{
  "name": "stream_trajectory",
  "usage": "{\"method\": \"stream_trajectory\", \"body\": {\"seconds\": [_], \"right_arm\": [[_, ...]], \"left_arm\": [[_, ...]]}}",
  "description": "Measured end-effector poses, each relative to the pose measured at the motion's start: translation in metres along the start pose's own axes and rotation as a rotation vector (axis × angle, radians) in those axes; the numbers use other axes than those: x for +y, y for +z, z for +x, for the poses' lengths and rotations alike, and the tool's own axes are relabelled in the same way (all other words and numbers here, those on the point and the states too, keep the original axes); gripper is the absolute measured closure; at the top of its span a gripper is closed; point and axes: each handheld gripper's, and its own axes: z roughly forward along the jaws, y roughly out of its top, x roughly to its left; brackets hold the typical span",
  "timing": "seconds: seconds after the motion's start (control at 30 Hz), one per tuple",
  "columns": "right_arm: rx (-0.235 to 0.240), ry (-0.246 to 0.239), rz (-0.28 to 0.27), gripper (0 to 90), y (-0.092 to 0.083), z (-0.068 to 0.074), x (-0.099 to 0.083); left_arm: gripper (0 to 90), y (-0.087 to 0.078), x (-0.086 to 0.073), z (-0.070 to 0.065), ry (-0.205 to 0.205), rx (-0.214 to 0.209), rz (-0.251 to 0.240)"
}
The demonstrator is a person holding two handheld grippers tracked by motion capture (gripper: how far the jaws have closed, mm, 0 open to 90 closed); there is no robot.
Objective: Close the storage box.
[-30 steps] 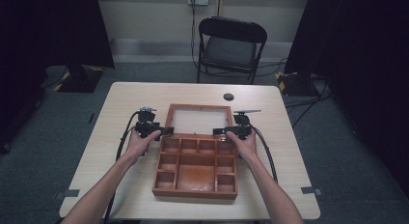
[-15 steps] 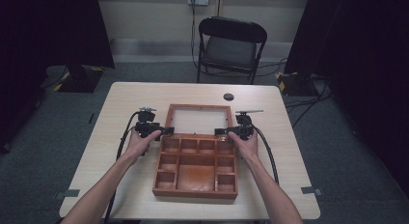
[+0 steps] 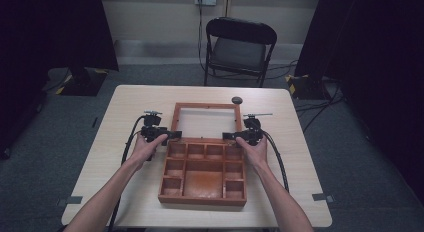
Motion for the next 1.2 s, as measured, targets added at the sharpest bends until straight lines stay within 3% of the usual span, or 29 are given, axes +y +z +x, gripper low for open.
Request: {"method": "stream_trajectory", "body": {"seconds": [0.23, 0.37, 0.6, 0.97, 1.03, 1.07, 1.2], "right_arm": [[-0.016, -0.048, -0.013, 18.1, -0.004, 0.004, 0.001], [-0.02, -0.056, -0.016, 21.0, -0.006, 0.004, 0.002], [-0.021, -0.058, -0.008, 21.6, -0.008, 0.006, 0.002], [-0.022, -0.064, -0.009, 22.3, -0.009, 0.007, 0.002], [-0.022, -0.066, -0.008, 22.5, -0.009, 0.007, 0.002], [-0.02, -0.066, -0.007, 22.6, -0.009, 0.007, 0.002], [-0.026, -0.079, -0.014, 23.4, -0.01, 0.007, 0.003]], "left_arm": [[15.4, 0.004, 0.002, -0.007, 0.016, -0.01, -0.006], [19.8, 0.004, 0.004, -0.012, 0.048, -0.01, -0.003], [20.5, 0.006, 0.005, -0.018, 0.066, -0.016, -0.006], [15.3, 0.01, 0.004, -0.009, 0.011, -0.065, 0.007], [17.2, 0.01, 0.005, -0.01, 0.007, -0.09, 0.009], [22.2, 0.01, 0.005, -0.011, 0.012, -0.096, 0.009], [22.8, 0.01, 0.007, -0.012, 0.02, -0.091, 0.014]]}}
